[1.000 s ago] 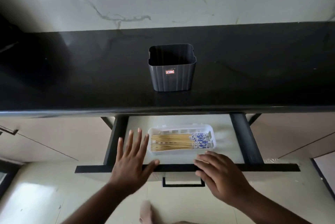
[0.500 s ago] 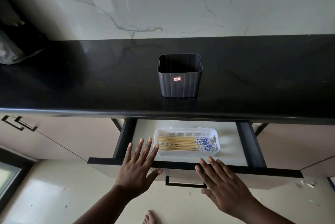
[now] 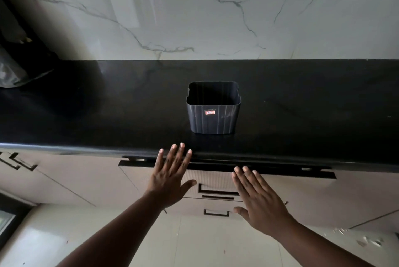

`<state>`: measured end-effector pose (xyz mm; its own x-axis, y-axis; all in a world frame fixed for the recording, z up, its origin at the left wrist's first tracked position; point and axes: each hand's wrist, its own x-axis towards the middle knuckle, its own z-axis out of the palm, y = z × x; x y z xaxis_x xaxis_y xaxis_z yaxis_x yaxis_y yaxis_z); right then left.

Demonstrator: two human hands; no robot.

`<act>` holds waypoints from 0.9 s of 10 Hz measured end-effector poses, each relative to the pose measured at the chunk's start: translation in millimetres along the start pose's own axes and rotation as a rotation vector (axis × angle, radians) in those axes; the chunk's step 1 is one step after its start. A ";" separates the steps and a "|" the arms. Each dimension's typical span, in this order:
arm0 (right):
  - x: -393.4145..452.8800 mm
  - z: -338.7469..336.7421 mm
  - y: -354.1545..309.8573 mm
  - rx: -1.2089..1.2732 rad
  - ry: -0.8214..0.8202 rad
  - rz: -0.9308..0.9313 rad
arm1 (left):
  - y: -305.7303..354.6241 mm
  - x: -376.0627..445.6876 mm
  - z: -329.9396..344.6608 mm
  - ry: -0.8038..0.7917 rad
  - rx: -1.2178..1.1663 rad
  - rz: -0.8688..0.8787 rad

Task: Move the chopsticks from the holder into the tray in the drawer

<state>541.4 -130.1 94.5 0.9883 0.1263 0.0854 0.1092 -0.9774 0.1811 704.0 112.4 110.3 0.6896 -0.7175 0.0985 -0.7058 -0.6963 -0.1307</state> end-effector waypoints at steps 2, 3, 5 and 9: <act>24.0 -6.7 18.7 0.014 0.050 0.031 | -5.1 25.4 -3.7 0.067 -0.004 -0.007; 36.5 -13.2 27.0 0.004 0.076 0.058 | -8.5 33.5 -4.7 0.081 -0.008 -0.020; 62.2 -28.5 38.4 0.036 0.103 0.154 | -18.4 49.0 -10.9 0.098 -0.037 -0.025; 120.5 -60.3 47.6 0.951 0.291 0.506 | -16.5 115.7 -48.2 0.174 -1.292 -0.450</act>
